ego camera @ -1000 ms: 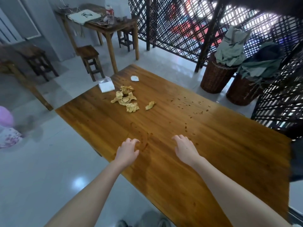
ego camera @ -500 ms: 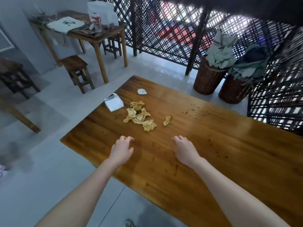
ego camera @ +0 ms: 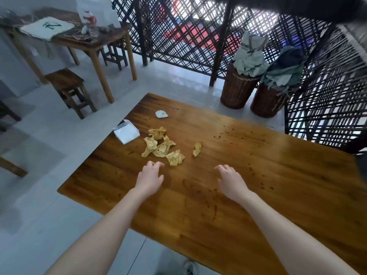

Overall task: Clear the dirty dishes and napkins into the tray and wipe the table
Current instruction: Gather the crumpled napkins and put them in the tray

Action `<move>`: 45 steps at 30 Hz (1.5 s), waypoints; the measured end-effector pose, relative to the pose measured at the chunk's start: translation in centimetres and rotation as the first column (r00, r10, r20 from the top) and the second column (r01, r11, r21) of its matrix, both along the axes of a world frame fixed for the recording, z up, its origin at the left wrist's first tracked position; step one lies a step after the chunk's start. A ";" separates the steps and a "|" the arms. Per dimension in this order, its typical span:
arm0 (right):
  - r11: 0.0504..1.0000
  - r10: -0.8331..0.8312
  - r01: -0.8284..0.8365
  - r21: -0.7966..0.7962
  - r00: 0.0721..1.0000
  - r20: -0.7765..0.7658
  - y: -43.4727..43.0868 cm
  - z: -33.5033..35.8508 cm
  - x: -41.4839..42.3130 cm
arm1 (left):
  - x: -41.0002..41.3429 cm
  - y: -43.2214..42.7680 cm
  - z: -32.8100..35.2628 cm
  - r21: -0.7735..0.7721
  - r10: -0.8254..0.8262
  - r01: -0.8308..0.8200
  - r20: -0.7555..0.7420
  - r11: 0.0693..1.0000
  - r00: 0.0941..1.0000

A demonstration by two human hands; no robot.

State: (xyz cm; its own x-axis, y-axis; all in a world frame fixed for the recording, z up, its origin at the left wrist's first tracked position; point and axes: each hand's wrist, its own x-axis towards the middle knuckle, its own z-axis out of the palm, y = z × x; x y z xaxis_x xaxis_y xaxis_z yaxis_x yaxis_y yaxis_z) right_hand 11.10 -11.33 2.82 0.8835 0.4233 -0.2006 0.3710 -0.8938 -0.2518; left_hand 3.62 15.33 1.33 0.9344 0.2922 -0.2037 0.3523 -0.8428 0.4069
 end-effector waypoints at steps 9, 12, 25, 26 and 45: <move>0.998 -0.064 0.064 0.019 0.997 -0.036 0.0 -1.3 2.5 | 2.1 -0.3 -0.6 -0.005 -0.015 0.015 -0.025 1.000 1.000; 0.996 -0.078 0.079 0.041 0.996 -0.034 0.9 -1.5 3.2 | 3.4 0.1 -0.7 -0.006 -0.032 0.032 -0.030 0.999 0.999; 0.966 -0.256 0.249 -0.062 0.955 -0.148 8.8 -4.1 6.1 | 10.7 9.6 -1.9 -0.023 -0.197 0.197 -0.010 0.980 0.980; 0.962 -0.272 0.263 -0.078 0.950 -0.156 9.8 -4.3 6.5 | 11.5 10.5 -1.7 -0.031 -0.213 0.213 0.006 0.977 0.977; 0.904 -0.427 0.419 -0.085 0.887 -0.174 17.7 -7.5 10.3 | 16.7 16.8 -4.7 -0.177 -0.332 0.327 0.001 0.928 0.943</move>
State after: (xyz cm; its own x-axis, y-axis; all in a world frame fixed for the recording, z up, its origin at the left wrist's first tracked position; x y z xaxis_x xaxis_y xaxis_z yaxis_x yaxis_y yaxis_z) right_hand 21.37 6.35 -4.70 0.9223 0.0046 -0.3864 -0.0938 -0.9674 -0.2354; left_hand 20.32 32.17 -3.42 0.9650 -0.0734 -0.2516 0.0801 -0.8314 0.5498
